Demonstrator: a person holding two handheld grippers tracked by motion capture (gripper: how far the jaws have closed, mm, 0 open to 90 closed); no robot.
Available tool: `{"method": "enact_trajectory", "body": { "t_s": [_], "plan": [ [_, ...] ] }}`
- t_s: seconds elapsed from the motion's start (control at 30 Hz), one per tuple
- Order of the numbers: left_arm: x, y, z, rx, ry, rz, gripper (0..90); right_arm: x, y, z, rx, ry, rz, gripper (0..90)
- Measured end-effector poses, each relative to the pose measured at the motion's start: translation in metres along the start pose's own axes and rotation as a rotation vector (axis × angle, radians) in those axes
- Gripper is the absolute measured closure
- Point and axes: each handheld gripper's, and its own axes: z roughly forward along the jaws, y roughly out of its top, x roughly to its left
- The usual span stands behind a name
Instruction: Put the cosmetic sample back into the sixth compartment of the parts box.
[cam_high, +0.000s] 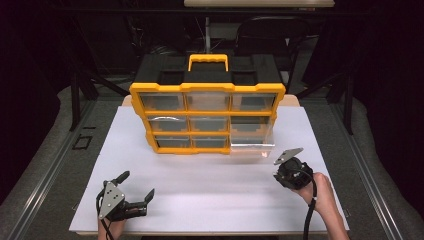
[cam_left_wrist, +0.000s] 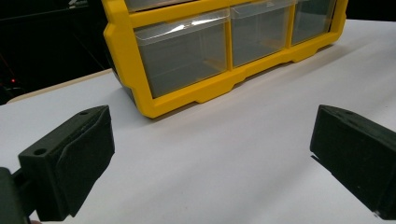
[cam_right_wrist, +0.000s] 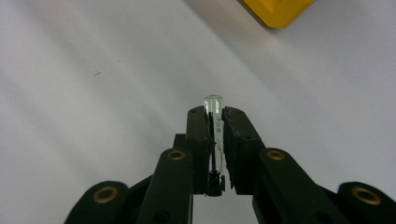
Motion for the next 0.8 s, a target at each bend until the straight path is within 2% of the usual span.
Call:
{"method": "enact_trajectory", "body": {
  "t_s": [0.23, 0.27, 0.3, 0.8],
  "plan": [
    [0.000, 0.000, -0.001, -0.002, 0.004, -0.001, 0.0, -0.010, -0.001, 0.000, 0.012, 0.004, 0.029, 80.8],
    [0.000, 0.000, 0.000, -0.002, 0.003, -0.001, 0.0, -0.012, -0.001, 0.001, -0.003, -0.005, 0.031, 80.8],
    [0.000, 0.000, 0.000, -0.002, 0.004, -0.001, 0.0, -0.013, 0.000, -0.001, 0.012, -0.003, 0.036, 80.8],
    [-0.001, 0.000, 0.001, 0.001, 0.000, -0.002, 0.0, -0.032, 0.007, 0.001, 0.027, 0.002, 0.050, 80.8]
  ]
}}
